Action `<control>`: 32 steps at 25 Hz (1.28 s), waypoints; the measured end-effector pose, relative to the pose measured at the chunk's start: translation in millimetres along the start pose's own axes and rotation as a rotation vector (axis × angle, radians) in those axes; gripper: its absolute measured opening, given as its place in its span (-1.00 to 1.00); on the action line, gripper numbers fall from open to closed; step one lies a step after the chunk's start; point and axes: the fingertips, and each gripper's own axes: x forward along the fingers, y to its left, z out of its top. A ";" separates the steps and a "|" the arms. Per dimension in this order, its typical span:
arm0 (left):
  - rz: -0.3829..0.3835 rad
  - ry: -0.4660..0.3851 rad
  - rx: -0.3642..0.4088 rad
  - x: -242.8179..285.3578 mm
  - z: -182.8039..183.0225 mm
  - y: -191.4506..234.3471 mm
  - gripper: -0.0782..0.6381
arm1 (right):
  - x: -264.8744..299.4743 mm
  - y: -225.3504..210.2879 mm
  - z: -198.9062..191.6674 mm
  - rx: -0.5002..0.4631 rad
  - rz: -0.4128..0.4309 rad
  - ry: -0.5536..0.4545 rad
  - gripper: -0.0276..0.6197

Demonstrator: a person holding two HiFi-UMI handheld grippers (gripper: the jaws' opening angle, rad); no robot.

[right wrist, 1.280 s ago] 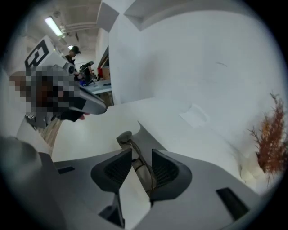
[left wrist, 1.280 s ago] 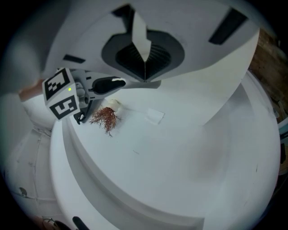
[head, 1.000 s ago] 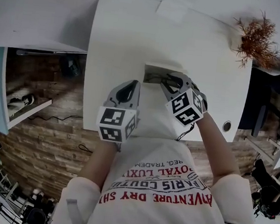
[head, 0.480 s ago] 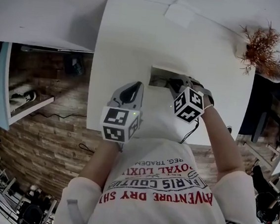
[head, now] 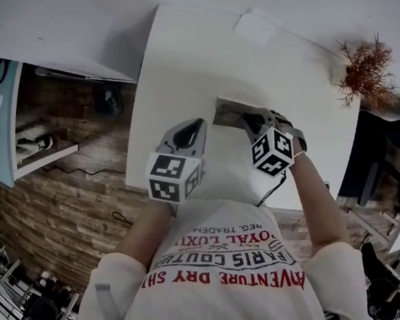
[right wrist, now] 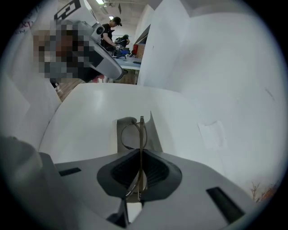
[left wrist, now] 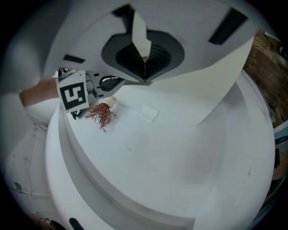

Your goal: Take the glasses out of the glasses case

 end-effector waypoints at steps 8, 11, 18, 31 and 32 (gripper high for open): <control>-0.015 -0.040 0.046 -5.8 9.9 -19.2 -0.76 | -37.8 -19.1 15.2 0.130 -0.141 -0.168 -0.83; -0.022 -0.055 0.072 -10.5 13.7 -27.5 -0.76 | -55.7 -22.1 19.3 0.209 -0.207 -0.218 -0.83; -0.045 -0.072 0.125 -23.9 18.0 -48.1 -0.76 | -91.2 -4.5 21.5 0.340 -0.328 -0.285 -0.83; -0.093 -0.190 0.311 -45.9 55.3 -99.7 -0.76 | -177.7 -2.6 19.5 0.747 -0.532 -0.502 -0.83; -0.100 -0.196 0.322 -48.0 55.3 -104.1 -0.76 | -182.1 -1.7 18.4 0.767 -0.543 -0.514 -0.83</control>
